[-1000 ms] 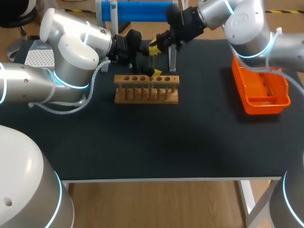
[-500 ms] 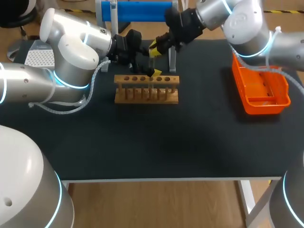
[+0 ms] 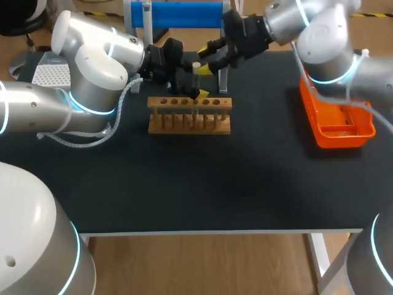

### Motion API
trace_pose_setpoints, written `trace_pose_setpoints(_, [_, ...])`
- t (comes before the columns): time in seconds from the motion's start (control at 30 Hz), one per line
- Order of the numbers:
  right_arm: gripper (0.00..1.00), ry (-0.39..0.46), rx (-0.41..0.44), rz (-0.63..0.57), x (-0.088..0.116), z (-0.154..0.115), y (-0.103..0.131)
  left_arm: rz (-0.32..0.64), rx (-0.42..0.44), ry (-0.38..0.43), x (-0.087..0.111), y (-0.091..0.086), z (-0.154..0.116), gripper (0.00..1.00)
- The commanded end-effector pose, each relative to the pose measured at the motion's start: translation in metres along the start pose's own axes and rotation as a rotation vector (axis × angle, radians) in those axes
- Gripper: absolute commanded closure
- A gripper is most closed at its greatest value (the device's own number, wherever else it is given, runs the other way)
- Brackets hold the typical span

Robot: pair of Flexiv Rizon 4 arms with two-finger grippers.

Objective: Invert the test tube, pick up the pipette, mount the tip to pipette, aspirate from beaker and dispense into the tube, eject the tip, return the pipette, and cap with the stopper.

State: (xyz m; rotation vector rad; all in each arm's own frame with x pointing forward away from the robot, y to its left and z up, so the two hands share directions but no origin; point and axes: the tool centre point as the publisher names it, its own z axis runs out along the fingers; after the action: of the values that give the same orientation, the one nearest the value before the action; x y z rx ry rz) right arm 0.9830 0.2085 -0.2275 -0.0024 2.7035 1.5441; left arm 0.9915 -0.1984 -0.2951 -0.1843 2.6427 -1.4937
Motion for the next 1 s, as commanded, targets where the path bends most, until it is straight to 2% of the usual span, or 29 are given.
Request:
trace_pose_setpoints(0.03, [0.23, -0.008, -0.123, -0.019, 0.011, -0.017, -0.008, -0.001, -0.002, 0.002, -0.001, 0.000, 0.000, 0.00])
trace_pose_setpoints(0.07, [0.89, -0.011, -0.138, -0.036, 0.011, -0.019, -0.008, -0.001, -0.002, 0.002, -0.001, 0.000, 0.000, 0.00])
trace_pose_setpoints(0.1, [1.00, -0.003, -0.155, -0.050, 0.011, -0.020, -0.008, -0.001, -0.002, 0.002, -0.001, 0.000, 0.000, 0.00])
trace_pose_setpoints(0.4, [1.00, 0.047, -0.296, -0.115, 0.013, -0.020, 0.008, -0.001, -0.002, 0.002, -0.001, 0.000, 0.000, 0.00])
trace_pose_setpoints(0.6, [1.00, 0.082, -0.379, -0.100, 0.010, -0.014, 0.018, -0.001, -0.002, 0.002, -0.001, 0.000, 0.000, 0.00])
trace_pose_setpoints(1.0, [1.00, 0.118, -0.426, -0.072, -0.001, 0.003, 0.025, -0.001, -0.002, 0.002, -0.001, 0.000, 0.000, 0.00])
